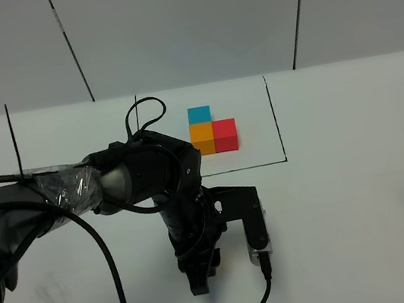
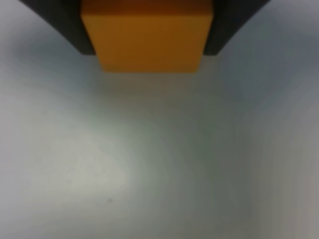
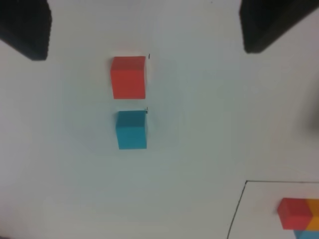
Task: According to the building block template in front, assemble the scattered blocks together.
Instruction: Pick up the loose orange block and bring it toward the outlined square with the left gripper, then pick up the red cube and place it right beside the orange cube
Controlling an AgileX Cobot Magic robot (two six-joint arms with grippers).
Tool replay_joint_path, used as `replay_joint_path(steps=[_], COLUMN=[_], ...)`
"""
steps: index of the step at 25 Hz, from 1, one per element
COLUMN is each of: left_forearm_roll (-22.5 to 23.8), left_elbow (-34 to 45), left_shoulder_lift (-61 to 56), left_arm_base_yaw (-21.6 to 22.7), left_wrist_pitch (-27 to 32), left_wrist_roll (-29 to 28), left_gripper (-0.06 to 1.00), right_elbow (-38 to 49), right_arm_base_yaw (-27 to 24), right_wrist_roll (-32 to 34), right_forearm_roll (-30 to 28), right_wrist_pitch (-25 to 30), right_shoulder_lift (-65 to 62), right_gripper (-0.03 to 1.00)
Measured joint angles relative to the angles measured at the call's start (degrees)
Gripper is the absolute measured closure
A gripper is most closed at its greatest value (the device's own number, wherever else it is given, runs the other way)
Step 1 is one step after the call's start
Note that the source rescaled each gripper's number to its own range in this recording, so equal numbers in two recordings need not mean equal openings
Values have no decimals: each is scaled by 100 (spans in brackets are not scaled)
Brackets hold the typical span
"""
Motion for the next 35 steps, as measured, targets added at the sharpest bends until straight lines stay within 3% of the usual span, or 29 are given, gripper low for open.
replay_joint_path(steps=[5,7,9,13,15,17,22,26,29,32,35], left_forearm_roll=[0,0,0,25,165,343,1026,2026,2956,3841,4545], left_elbow=[-7,-7,-7,-7,-7,-7,-7,-7,-7,-7,-7], left_shoulder_lift=[5,13,52,23,-125,-386,-1431,-2411,-3109,-3772,-4404], left_arm_base_yaw=[0,0,0,0,0,0,-2,20,110,236,389], left_wrist_pitch=[-4,1,12,18,47,131,370,386,539,1085,1998], left_wrist_roll=[-59,-130,-266,-608,-768,-927,-1482,-2826,-4549,-6247,-7335], left_gripper=[94,88,67,15,-1,-5,-5,-5,-5,-4,-3], right_elbow=[0,0,0,5,5,5,5,5,5,5,5], right_arm_base_yaw=[0,0,0,0,0,0,0,0,0,0,0], right_wrist_roll=[0,0,0,0,0,0,0,0,0,0,0], right_forearm_roll=[0,0,0,0,0,0,0,0,0,0,0], right_wrist_pitch=[0,0,0,0,0,0,0,0,0,0,0], right_shoulder_lift=[0,0,0,0,0,0,0,0,0,0,0], right_gripper=[35,35,35,35,35,35,35,35,35,35,35])
